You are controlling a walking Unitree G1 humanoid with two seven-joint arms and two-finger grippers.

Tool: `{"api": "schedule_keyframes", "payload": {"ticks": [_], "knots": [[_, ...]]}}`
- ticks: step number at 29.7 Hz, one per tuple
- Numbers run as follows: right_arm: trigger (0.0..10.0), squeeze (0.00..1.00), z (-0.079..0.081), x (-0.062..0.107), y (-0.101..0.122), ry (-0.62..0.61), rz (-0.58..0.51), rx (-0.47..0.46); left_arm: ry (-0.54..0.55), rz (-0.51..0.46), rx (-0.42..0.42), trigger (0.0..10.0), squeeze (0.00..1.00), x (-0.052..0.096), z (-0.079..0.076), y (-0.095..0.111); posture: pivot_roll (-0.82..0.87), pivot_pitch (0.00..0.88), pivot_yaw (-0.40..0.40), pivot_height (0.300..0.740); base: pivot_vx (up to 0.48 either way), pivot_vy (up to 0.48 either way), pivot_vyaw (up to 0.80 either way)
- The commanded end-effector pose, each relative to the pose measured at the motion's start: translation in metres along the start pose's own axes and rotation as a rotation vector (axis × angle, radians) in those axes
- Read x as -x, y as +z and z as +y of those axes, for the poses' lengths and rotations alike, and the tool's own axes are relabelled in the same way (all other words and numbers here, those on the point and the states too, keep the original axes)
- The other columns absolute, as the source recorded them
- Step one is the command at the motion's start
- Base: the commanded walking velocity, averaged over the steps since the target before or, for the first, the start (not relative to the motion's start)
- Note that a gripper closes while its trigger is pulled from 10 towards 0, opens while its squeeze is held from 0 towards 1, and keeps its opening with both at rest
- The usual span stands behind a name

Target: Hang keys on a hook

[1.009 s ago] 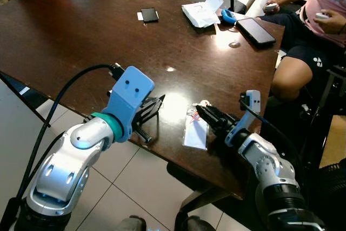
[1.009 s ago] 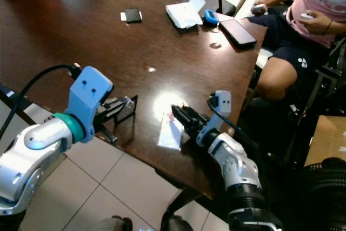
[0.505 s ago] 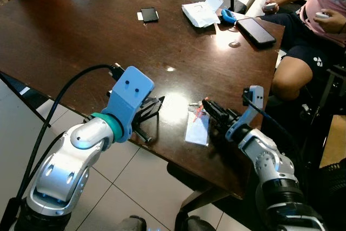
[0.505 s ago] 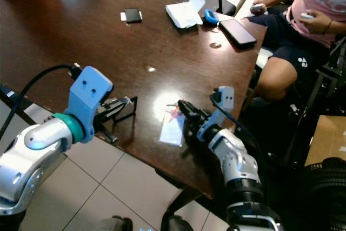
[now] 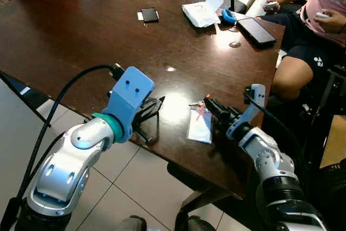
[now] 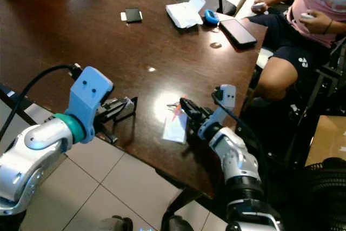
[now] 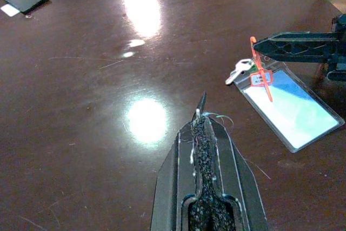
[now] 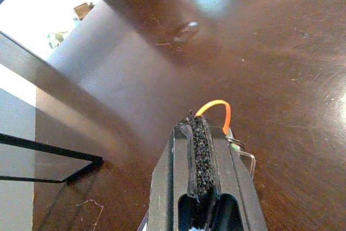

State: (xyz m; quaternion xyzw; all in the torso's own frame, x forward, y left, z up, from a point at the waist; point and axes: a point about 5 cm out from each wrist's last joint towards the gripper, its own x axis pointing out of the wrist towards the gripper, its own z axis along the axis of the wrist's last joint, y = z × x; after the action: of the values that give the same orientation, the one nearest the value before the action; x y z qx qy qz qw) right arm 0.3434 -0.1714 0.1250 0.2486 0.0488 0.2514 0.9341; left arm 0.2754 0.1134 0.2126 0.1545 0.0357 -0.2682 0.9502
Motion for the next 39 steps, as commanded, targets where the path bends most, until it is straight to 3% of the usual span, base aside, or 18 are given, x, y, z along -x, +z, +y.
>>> {"api": "schedule_keyframes", "payload": {"ticks": [1, 2, 3, 4, 8, 9, 11, 12, 16, 17, 29, 39], "knots": [[3.3, 0.0, -0.006, 0.008, -0.013, -0.027, 0.038, -0.041, -0.001, 0.008, 0.004, 10.0, 0.0, 0.001, -0.001, 0.0, 0.13, 0.127, 0.07, 0.74, 0.0, 0.0, 0.0], [9.0, 0.0, -0.007, 0.009, -0.013, -0.027, 0.039, -0.041, -0.001, 0.008, 0.004, 10.0, 0.0, 0.001, -0.001, 0.0, 0.13, 0.127, 0.07, 0.74, 0.0, 0.0, 0.0], [9.0, 0.0, -0.007, 0.009, -0.013, -0.027, 0.039, -0.041, -0.001, 0.008, 0.004, 10.0, 0.0, 0.001, -0.001, 0.0, 0.13, 0.127, 0.07, 0.74, 0.0, 0.0, 0.0], [10.0, 0.0, -0.008, 0.009, -0.015, -0.04, 0.046, -0.04, -0.001, 0.008, 0.003, 10.0, 0.0, 0.001, -0.001, 0.0, 0.13, 0.127, 0.07, 0.74, 0.0, 0.0, 0.0], [10.0, 0.01, -0.01, 0.008, -0.018, -0.046, 0.061, -0.039, -0.001, 0.009, 0.002, 10.0, 0.0, 0.002, -0.001, 0.0, 0.13, 0.126, 0.073, 0.74, 0.0, 0.0, 0.0], [10.0, 0.78, -0.009, 0.007, -0.019, -0.041, 0.068, -0.039, -0.001, 0.009, 0.002, 10.0, 0.0, 0.002, -0.001, 0.0, 0.13, 0.126, 0.072, 0.74, 0.0, 0.0, 0.0], [10.0, 0.78, -0.007, 0.006, -0.02, -0.035, 0.076, -0.038, -0.001, 0.009, 0.002, 10.0, 0.0, 0.002, -0.001, 0.0, 0.13, 0.126, 0.072, 0.74, 0.0, 0.0, 0.0], [10.0, 1.0, -0.007, 0.004, -0.02, -0.031, 0.083, -0.037, -0.001, 0.01, 0.001, 10.0, 0.0, 0.002, -0.001, 0.0, 0.13, 0.125, 0.071, 0.74, 0.0, 0.0, 0.0], [10.0, 1.0, -0.005, 0.001, -0.02, -0.024, 0.094, -0.037, 0.0, 0.01, 0.001, 10.0, 0.0, 0.002, -0.001, 0.0, 0.13, 0.124, 0.069, 0.74, 0.0, 0.0, 0.0], [10.0, 0.0, -0.005, 0.0, -0.019, -0.018, 0.098, -0.036, 0.0, 0.01, 0.002, 10.0, 0.0, 0.002, -0.001, 0.0, 0.13, 0.123, 0.069, 0.74, 0.0, 0.0, 0.0], [10.0, 0.0, -0.003, -0.004, -0.016, -0.002, 0.104, -0.066, -0.003, 0.01, 0.004, 10.0, 0.0, 0.002, -0.002, 0.0, 0.13, 0.118, 0.07, 0.74, 0.0, 0.0, 0.0], [10.0, 0.0, 0.006, -0.005, -0.009, 0.097, 0.117, -0.116, -0.001, 0.013, 0.003, 10.0, 0.0, 0.003, -0.002, -0.002, 0.13, 0.111, 0.066, 0.74, 0.0, 0.0, 0.0]]}}
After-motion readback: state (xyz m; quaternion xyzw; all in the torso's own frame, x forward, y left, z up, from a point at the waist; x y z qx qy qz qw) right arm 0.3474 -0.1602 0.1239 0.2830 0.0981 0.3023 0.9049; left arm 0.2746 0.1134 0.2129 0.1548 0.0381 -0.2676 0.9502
